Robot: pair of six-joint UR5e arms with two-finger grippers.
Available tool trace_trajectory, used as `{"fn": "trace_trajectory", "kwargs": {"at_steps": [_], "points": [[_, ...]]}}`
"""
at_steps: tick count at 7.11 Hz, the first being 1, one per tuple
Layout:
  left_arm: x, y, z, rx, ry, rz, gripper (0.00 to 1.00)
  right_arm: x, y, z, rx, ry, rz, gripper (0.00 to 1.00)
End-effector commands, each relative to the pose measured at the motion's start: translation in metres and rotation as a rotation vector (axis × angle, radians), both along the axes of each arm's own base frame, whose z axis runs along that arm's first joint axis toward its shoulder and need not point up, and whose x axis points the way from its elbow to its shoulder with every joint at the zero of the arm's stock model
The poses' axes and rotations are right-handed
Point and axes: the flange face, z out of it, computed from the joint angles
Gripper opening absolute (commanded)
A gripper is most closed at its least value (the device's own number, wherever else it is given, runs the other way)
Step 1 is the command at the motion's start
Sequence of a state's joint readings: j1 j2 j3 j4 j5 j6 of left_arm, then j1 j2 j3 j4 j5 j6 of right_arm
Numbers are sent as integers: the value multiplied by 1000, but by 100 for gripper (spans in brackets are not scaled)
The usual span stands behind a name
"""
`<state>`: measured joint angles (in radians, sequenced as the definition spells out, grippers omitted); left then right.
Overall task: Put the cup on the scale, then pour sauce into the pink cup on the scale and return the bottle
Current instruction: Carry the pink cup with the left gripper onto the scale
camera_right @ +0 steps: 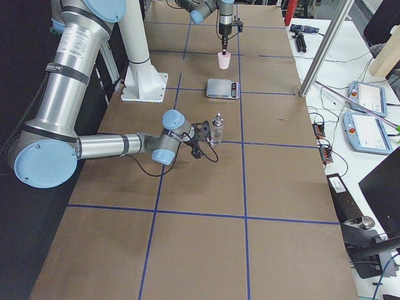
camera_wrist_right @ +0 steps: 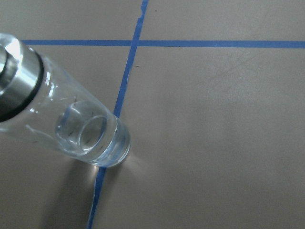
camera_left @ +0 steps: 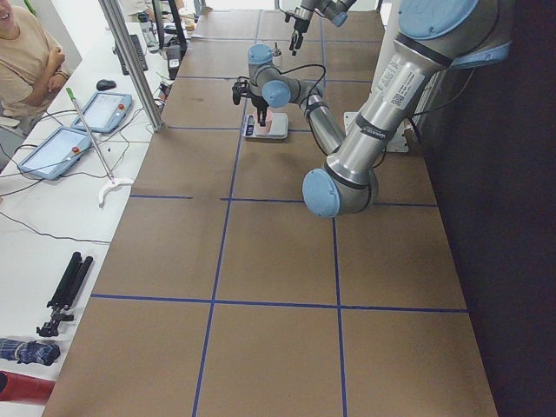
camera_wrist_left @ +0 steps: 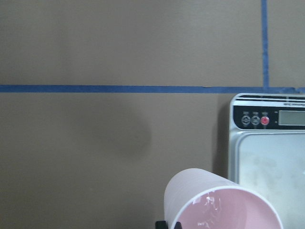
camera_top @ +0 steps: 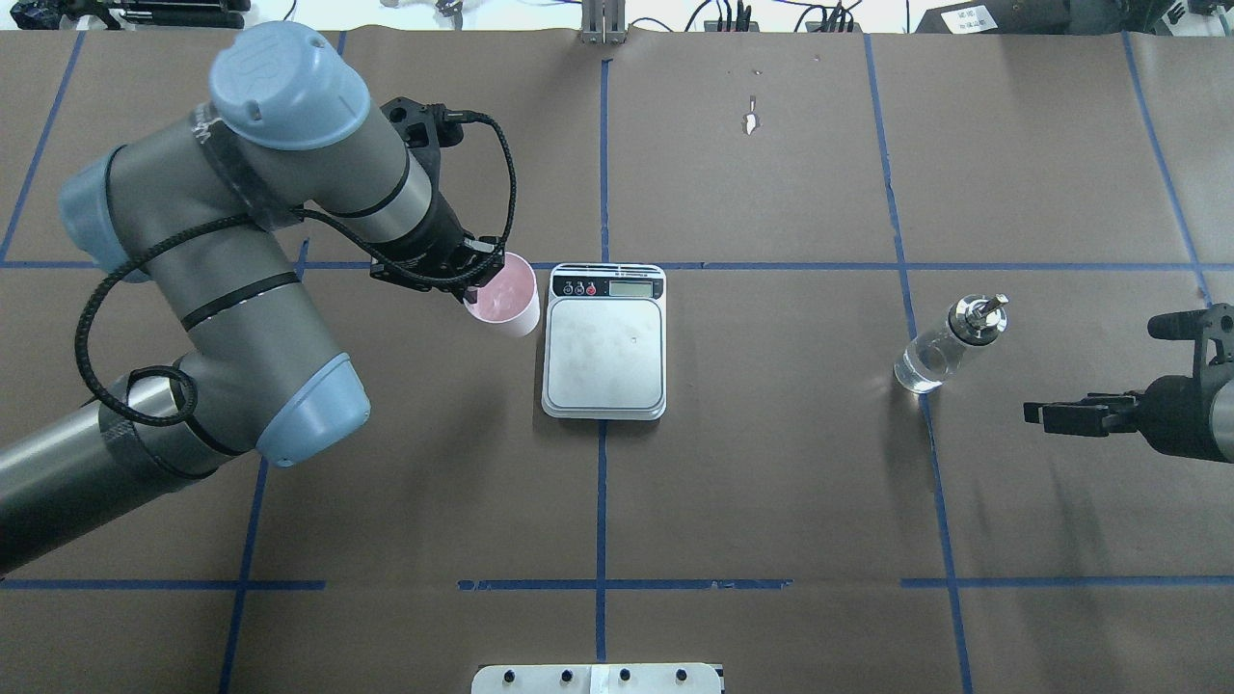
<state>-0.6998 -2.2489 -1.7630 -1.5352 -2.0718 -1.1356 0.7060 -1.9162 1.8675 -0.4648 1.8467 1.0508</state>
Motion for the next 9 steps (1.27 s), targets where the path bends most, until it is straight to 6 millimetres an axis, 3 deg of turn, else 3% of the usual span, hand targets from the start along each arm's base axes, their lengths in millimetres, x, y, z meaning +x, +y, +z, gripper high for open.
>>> {"fn": "trace_trajectory", "kwargs": {"at_steps": [1,3,4,6,7,9], "points": [[49,18,-23,-15,-25,-3,0,0,0,0,0,1,1,100],[82,0,-46,-30,-44,-5,0,0,0,0,0,1,1,100],[88,-7,-52,-19,-56,-22,0,0,0,-1,1,0,1,100],[89,-8,-47,-19,-65,-27,0,0,0,0,0,1,1,100],[98,-4,-39,-26,-79,-15,0,0,0,-1,1,-1,-1,100],[103,1,-42,-25,-77,-3,0,0,0,-1,2,-2,-1,100]]}}
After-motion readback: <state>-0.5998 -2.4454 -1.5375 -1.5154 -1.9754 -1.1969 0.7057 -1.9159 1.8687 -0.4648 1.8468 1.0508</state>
